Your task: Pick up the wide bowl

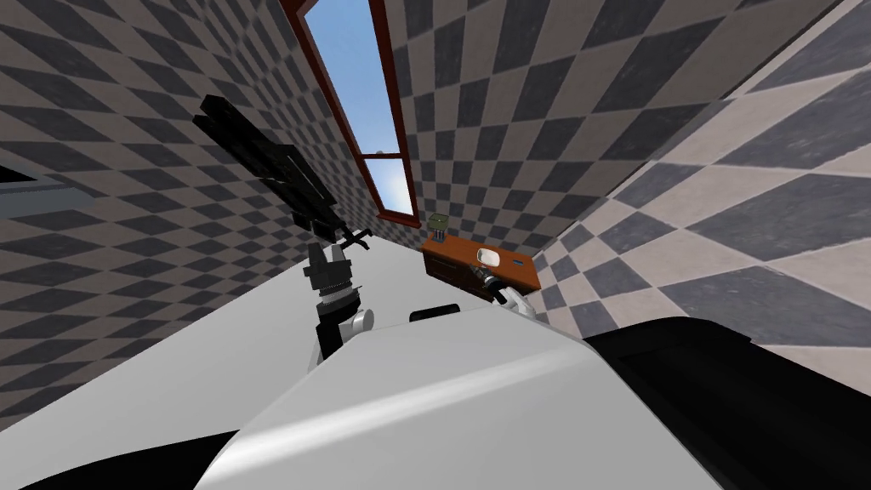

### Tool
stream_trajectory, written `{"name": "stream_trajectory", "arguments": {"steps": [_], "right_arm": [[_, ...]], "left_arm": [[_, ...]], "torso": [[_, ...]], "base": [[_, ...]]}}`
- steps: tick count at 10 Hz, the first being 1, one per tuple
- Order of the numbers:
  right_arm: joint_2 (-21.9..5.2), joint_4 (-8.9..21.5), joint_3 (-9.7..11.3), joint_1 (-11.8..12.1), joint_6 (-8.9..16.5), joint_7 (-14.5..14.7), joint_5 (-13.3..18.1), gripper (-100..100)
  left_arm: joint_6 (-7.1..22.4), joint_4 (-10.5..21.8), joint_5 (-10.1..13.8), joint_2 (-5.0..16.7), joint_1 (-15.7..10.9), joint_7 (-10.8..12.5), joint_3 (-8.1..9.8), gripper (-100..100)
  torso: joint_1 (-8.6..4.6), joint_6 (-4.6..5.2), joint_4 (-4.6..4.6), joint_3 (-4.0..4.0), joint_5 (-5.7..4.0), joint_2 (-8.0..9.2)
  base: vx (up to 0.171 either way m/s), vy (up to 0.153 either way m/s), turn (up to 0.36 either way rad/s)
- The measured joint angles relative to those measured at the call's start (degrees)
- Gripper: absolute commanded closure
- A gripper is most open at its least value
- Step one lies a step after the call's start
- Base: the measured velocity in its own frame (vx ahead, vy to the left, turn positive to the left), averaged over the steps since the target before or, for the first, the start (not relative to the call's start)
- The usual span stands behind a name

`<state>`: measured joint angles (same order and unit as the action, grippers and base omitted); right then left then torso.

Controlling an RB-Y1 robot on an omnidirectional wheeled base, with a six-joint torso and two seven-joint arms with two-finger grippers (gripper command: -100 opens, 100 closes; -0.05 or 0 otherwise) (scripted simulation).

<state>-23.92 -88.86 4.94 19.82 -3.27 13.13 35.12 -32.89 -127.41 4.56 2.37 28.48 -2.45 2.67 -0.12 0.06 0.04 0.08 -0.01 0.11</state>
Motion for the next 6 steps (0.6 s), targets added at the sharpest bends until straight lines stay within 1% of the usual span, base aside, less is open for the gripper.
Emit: {"name": "stream_trajectory", "arguments": {"steps": [1,2,3,4,5,6], "right_arm": [[-1.07,1.68,0.35,-0.62,1.10,0.43,0.98,-100],[-1.19,3.43,0.36,-1.05,1.72,1.04,1.76,-100],[-1.34,6.07,0.18,-1.66,2.22,2.18,3.27,-100],[-1.71,7.35,0.22,-1.73,2.77,2.89,3.99,-100],[-3.15,9.70,0.61,-2.45,3.84,3.44,4.82,-100],[-3.38,10.64,0.82,-2.57,4.79,4.02,5.54,-100]], "left_arm": [[0.00,0.00,0.00,0.00,-0.01,0.00,-0.01,0],[0.00,0.00,0.00,0.00,0.00,0.00,0.00,0],[0.00,0.00,0.00,0.00,-0.01,0.00,-0.01,0],[0.00,0.00,0.00,0.00,0.00,0.00,0.00,0],[0.00,0.00,0.00,0.00,-0.01,0.00,-0.01,0],[0.00,0.00,0.00,0.00,0.00,0.00,0.00,0]], "torso": [[0.02,-0.06,0.00,0.00,0.00,0.00],[0.01,-0.01,0.00,0.00,0.00,0.00],[0.04,-0.04,0.00,0.01,0.00,0.03],[0.03,0.00,0.00,0.01,0.00,0.02],[0.04,-0.04,0.00,0.00,0.01,0.01],[0.03,0.00,0.00,-0.01,0.00,-0.01]], "base": [[-0.028,0.013,0.119],[-0.038,0.022,0.212],[-0.030,0.018,0.100],[-0.027,0.027,0.181],[-0.021,0.017,0.103],[-0.018,0.020,0.207]]}}
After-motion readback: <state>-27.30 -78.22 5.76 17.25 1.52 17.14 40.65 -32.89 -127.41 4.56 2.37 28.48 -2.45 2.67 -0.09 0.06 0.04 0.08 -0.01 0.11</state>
